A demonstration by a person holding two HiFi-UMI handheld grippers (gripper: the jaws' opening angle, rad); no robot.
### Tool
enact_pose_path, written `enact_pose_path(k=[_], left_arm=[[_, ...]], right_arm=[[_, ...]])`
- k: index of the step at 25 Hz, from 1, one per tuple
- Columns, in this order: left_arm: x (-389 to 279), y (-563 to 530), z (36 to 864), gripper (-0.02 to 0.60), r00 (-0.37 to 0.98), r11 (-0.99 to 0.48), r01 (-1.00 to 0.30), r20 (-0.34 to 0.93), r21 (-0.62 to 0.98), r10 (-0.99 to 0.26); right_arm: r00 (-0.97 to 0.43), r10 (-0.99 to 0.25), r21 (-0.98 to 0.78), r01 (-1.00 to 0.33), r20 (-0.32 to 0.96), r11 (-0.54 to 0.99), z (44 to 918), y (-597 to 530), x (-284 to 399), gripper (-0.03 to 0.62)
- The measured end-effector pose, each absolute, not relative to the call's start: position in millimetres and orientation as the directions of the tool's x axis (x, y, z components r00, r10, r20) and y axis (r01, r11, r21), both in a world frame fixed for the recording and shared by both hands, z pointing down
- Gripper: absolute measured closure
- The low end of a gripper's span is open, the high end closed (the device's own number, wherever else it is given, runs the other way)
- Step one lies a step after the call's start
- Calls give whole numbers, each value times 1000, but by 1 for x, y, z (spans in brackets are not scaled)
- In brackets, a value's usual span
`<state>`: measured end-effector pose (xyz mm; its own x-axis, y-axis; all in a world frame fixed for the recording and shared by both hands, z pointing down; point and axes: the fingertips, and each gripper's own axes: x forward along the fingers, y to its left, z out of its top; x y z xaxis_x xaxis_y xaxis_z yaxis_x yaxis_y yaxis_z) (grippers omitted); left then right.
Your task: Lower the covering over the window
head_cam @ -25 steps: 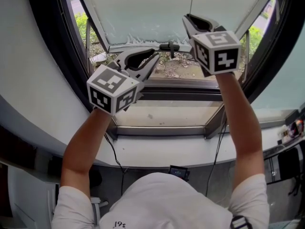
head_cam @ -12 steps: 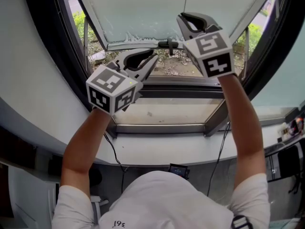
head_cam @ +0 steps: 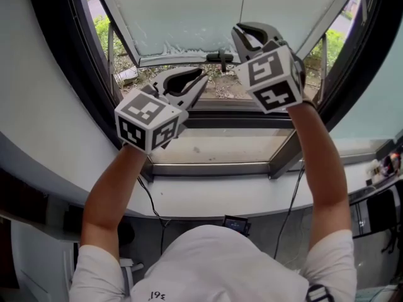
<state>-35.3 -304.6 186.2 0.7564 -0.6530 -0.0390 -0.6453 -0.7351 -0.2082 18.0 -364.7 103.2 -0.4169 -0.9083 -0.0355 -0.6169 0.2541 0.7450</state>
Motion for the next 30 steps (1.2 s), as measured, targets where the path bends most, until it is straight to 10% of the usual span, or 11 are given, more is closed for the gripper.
enact_pose_path(k=[30], left_arm=[[-39, -297, 198, 522, 741, -717, -658, -29, -229, -671]], right_arm=[[-261, -936, 921, -245, 236, 301, 234, -355, 29, 550]])
